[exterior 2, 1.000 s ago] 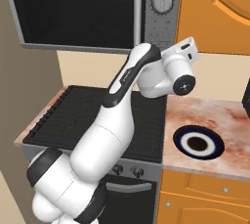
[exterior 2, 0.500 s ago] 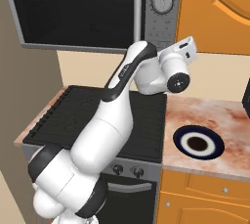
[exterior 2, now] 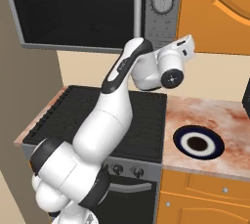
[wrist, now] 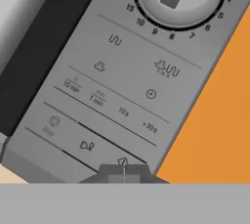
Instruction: Pick the mushroom from the counter and place it in the microwave. Then turn on the microwave.
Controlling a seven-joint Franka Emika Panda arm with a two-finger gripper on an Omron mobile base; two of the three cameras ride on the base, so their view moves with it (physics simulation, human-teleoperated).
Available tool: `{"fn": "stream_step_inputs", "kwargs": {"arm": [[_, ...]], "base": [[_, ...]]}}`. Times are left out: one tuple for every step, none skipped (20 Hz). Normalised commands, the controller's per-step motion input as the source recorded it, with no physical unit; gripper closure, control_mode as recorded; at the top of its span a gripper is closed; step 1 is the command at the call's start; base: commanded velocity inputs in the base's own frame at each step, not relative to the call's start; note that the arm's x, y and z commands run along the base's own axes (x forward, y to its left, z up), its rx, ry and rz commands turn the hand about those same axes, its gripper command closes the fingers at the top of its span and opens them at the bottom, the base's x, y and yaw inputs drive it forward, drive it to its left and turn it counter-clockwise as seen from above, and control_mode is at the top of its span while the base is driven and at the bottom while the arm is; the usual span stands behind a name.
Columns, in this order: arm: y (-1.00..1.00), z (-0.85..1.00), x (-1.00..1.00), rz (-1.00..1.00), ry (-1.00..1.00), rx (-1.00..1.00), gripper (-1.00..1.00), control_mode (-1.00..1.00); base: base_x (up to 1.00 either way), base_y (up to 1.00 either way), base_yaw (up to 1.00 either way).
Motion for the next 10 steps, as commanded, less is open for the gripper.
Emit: {"fn": "stream_step_inputs", "kwargs": {"arm": [[0.0, 0.0, 0.16, -0.05, 0.0, 0.0, 1.0, -1.0], [0.0, 0.0, 0.19, -0.05, 0.0, 0.0, 1.0, -1.0], [0.0, 0.0, 0.21, -0.05, 0.0, 0.0, 1.0, -1.0], [0.0, 0.0, 0.21, -0.05, 0.0, 0.0, 1.0, -1.0], [0.0, 0.0, 0.26, -0.05, 0.0, 0.0, 1.0, -1.0], [0.0, 0.0, 0.24, -0.05, 0.0, 0.0, 1.0, -1.0], [0.0, 0.0, 0.22, -0.05, 0.0, 0.0, 1.0, -1.0], [0.0, 0.0, 0.23, -0.05, 0.0, 0.0, 1.0, -1.0], [0.0, 0.0, 0.26, -0.05, 0.0, 0.0, 1.0, -1.0], [0.0, 0.0, 0.29, -0.05, 0.0, 0.0, 1.0, -1.0]], "base": [[0.0, 0.0, 0.0], [0.0, 0.0, 0.0], [0.0, 0.0, 0.0], [0.0, 0.0, 0.0], [0.0, 0.0, 0.0], [0.0, 0.0, 0.0], [0.0, 0.0, 0.0], [0.0, 0.0, 0.0], [0.0, 0.0, 0.0], [0.0, 0.0, 0.0]]}}
